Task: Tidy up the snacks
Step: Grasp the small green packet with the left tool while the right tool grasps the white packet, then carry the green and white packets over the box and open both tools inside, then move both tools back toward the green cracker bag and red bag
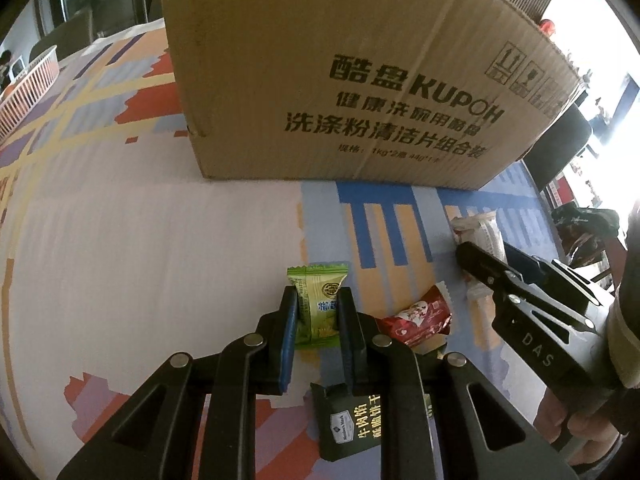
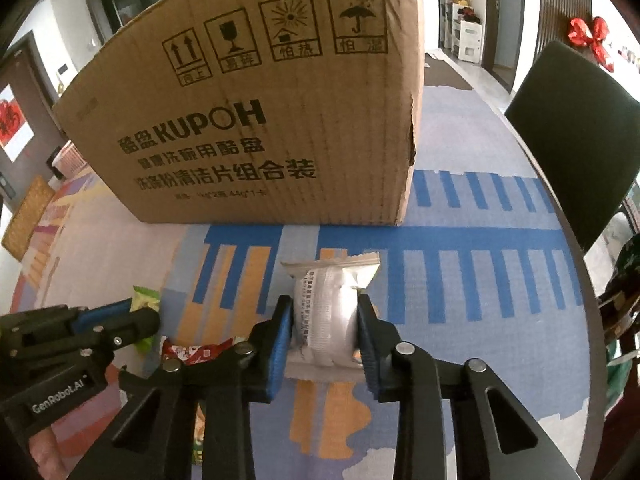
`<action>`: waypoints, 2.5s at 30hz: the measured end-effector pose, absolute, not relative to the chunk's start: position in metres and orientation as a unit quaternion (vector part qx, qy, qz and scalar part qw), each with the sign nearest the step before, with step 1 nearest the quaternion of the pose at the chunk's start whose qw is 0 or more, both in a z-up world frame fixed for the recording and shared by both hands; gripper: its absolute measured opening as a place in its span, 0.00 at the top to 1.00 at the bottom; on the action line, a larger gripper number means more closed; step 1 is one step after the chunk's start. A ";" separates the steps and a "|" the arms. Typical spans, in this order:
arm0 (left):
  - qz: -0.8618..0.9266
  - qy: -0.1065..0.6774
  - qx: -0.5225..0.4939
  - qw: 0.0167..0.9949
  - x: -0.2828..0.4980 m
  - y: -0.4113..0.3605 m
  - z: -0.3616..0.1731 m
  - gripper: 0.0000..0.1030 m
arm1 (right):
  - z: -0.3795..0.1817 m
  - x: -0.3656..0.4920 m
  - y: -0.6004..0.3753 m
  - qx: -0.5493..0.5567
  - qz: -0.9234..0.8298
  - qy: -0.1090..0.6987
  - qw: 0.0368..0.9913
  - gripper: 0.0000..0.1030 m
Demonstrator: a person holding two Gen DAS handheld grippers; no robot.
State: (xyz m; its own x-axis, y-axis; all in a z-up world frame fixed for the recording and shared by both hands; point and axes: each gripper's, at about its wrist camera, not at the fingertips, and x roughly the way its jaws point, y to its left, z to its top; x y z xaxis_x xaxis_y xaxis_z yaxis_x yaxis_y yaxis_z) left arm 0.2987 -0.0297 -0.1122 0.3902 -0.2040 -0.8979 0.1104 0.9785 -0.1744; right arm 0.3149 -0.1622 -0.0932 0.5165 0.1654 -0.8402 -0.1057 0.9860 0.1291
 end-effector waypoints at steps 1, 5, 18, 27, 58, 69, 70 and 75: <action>-0.095 0.542 -0.044 0.834 0.299 -0.029 -0.111 0.81 | -0.092 0.314 -0.161 0.028 0.078 0.485 0.871 0.69; -0.099 0.531 -0.043 0.840 0.295 -0.029 -0.102 0.81 | -0.083 0.308 -0.160 0.027 0.079 0.473 0.877 0.69; -0.113 0.463 -0.040 0.878 0.272 -0.024 -0.041 0.81 | -0.022 0.274 -0.140 0.016 0.105 0.410 0.906 0.69; -0.123 0.414 -0.038 0.901 0.264 -0.021 0.003 0.81 | 0.024 0.274 -0.144 0.015 0.120 0.361 0.925 0.69; -0.133 0.356 -0.011 0.925 0.358 -0.015 0.078 0.81 | 0.101 0.359 -0.131 -0.007 0.146 0.308 0.940 0.69; -0.127 0.370 -0.002 0.920 0.384 -0.027 0.062 0.64 | 0.084 0.385 -0.138 -0.015 0.129 0.320 0.938 0.56; -0.124 0.367 0.001 0.922 0.381 -0.027 0.062 0.60 | 0.083 0.386 -0.138 -0.016 0.125 0.322 0.938 0.43; -0.121 0.358 0.013 0.926 0.367 -0.025 0.060 0.59 | 0.082 0.377 -0.144 -0.021 0.111 0.312 0.943 0.42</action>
